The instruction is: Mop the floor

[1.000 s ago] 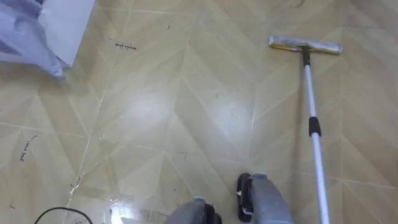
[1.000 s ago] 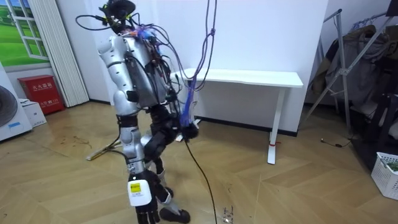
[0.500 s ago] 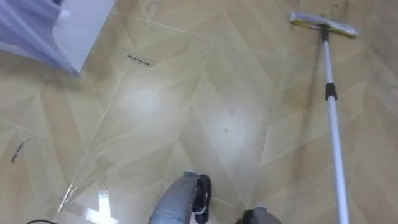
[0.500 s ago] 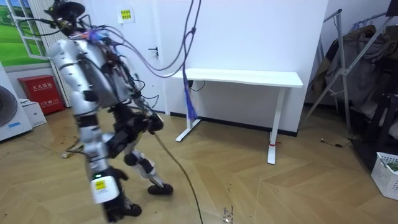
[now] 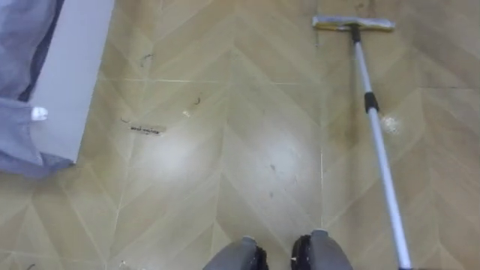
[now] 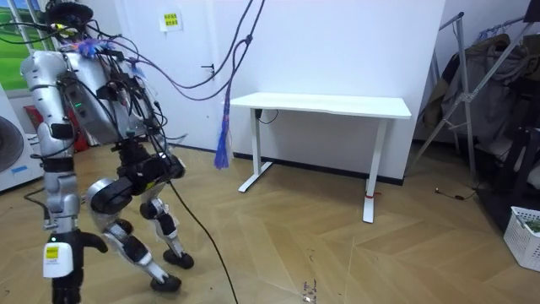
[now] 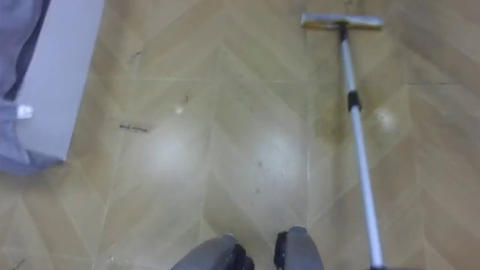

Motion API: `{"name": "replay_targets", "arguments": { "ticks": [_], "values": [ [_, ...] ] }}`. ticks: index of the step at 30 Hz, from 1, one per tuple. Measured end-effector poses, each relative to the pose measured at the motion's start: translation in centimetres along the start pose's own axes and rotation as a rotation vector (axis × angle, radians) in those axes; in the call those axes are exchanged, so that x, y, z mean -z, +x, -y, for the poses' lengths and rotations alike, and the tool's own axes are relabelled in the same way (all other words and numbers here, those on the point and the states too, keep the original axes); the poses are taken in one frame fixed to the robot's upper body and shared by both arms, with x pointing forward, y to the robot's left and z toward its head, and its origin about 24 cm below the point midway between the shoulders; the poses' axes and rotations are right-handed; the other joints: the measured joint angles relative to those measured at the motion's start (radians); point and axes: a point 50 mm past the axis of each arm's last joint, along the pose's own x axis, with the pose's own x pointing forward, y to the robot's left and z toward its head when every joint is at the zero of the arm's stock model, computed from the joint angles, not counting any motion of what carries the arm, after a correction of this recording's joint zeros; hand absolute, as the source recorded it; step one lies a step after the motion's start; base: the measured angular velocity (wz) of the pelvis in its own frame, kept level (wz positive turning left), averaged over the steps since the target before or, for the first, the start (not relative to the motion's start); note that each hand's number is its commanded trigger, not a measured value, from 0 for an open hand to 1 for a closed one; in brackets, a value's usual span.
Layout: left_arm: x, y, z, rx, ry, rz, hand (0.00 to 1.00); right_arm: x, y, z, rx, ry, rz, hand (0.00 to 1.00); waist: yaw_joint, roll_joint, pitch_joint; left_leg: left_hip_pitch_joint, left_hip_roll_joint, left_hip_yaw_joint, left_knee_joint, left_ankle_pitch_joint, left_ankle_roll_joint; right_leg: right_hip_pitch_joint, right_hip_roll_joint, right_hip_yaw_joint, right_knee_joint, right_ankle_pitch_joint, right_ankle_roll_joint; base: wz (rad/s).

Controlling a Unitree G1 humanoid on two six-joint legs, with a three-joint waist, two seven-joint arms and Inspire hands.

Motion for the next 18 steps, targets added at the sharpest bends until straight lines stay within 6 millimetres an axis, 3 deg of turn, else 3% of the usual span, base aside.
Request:
{"name": "replay_targets", "arguments": {
  "ticks": [1,2,3,4,5,6,7,8,9,10,11,12,13,16,17,18],
  "values": [
    [0.2,0.0,0.0,0.001,0.008,-0.004,0.00,-0.4,0.0,0.3,-0.003,0.018,0.020,1.00,0.014,0.000,-0.0015,-0.030,0.009,0.009,0.044,0.079,0.012,0.011,0.000,-0.003,0.005,-0.012,-0.001,0.52],
    [1.1,-0.1,0.1,0.007,0.024,-0.022,0.00,-0.5,0.0,0.6,-0.021,0.057,0.036,1.00,0.036,-0.034,0.0087,-0.083,0.024,0.029,0.102,0.213,0.024,0.040,-0.014,-0.008,0.006,-0.035,-0.001,0.40],
    [2.4,-0.3,0.3,0.029,0.041,-0.050,0.00,-0.2,0.0,0.5,-0.053,0.086,0.028,1.00,0.044,-0.032,0.0050,-0.108,0.056,0.019,0.091,0.144,0.086,0.075,-0.012,-0.020,0.001,-0.055,0.001,0.37],
    [2.9,-0.4,0.4,0.044,0.045,-0.063,0.00,0.4,0.1,0.4,-0.066,0.096,0.018,1.00,0.045,-0.032,0.0060,-0.114,0.077,0.009,0.055,0.095,0.099,0.096,-0.014,-0.032,-0.003,-0.065,0.000,0.37],
    [4.1,-0.6,0.5,0.070,0.059,-0.089,0.00,2.2,0.4,0.0,-0.087,0.118,-0.021,1.00,0.043,-0.026,0.0062,-0.102,0.109,-0.013,-0.117,0.031,0.099,0.130,-0.011,-0.040,-0.015,-0.083,0.012,0.52],
    [4.7,-0.7,0.5,0.097,0.064,-0.102,0.00,5.2,0.6,0.1,-0.090,0.143,-0.086,1.00,0.036,-0.028,0.0019,-0.069,0.115,-0.023,-0.295,-0.022,0.100,0.162,-0.017,-0.039,-0.026,-0.111,0.028,0.66],
    [4.9,-0.7,0.6,0.108,0.069,-0.106,0.00,6.9,0.7,0.2,-0.085,0.152,-0.123,1.00,0.023,-0.023,-0.0015,-0.054,0.106,-0.024,-0.349,-0.047,0.102,0.173,-0.028,-0.039,-0.033,-0.126,0.037,0.93],
    [5.2,-0.8,0.9,0.123,0.073,-0.111,0.00,10.3,0.6,0.6,-0.069,0.166,-0.198,1.00,-0.004,-0.001,-0.0116,-0.037,0.087,-0.016,-0.387,-0.114,0.148,0.184,-0.033,-0.033,-0.053,-0.147,0.056,0.87],
    [4.9,-0.7,1.0,0.128,0.057,-0.103,0.00,13.6,0.2,0.7,-0.059,0.171,-0.275,1.00,-0.017,0.009,-0.0150,-0.034,0.073,-0.001,-0.389,-0.138,0.178,0.189,-0.033,0.002,-0.054,-0.156,0.070,0.64],
    [4.8,-0.7,1.0,0.127,0.057,-0.097,0.00,15.0,0.0,0.5,-0.058,0.172,-0.309,1.00,-0.025,0.011,-0.0154,-0.025,0.061,0.003,-0.389,-0.150,0.198,0.188,-0.036,0.016,-0.031,-0.151,0.077,0.16],
    [4.8,-0.7,0.9,0.120,0.031,-0.098,0.00,17.8,-0.6,0.2,-0.058,0.158,-0.376,1.00,-0.041,0.014,-0.0167,0.008,0.042,0.018,-0.387,-0.174,0.226,0.173,-0.046,0.035,0.039,-0.112,0.092,-0.10],
    [4.7,-0.7,1.0,0.118,0.019,-0.091,0.00,20.0,-1.2,-0.1,-0.057,0.144,-0.431,1.00,-0.055,0.036,-0.0325,0.032,0.040,0.023,-0.382,-0.205,0.238,0.150,-0.041,0.054,0.112,-0.033,0.099,-0.24],
    [4.0,-0.6,1.1,0.117,0.013,-0.059,0.00,21.2,-1.6,-0.7,-0.062,0.137,-0.462,1.00,-0.070,0.055,-0.0418,0.055,0.040,0.017,-0.387,-0.224,0.243,0.115,-0.027,0.076,0.175,0.044,0.098,-0.30],
    [1.7,-0.4,1.4,0.104,0.003,0.021,0.00,20.5,-1.5,-2.1,-0.080,0.112,-0.446,1.00,-0.091,0.067,-0.0279,0.104,0.024,-0.025,-0.415,-0.237,0.240,0.023,0.006,0.080,0.191,0.048,0.091,-0.60],
    [1.0,-0.4,1.8,0.108,-0.002,0.047,0.00,19.5,-1.2,-2.6,-0.079,0.092,-0.426,1.00,-0.091,0.074,-0.0193,0.136,0.018,-0.057,-0.434,-0.241,0.234,-0.007,0.030,0.067,0.118,0.048,0.090,-0.84],
    [0.9,-0.5,2.3,0.111,-0.011,0.052,0.00,18.2,-0.9,-3.0,-0.075,0.067,-0.406,1.00,-0.092,0.081,-0.0166,0.168,0.010,-0.091,-0.456,-0.244,0.228,-0.022,0.049,0.044,0.005,0.053,0.080,-1.03]
  ]
}}
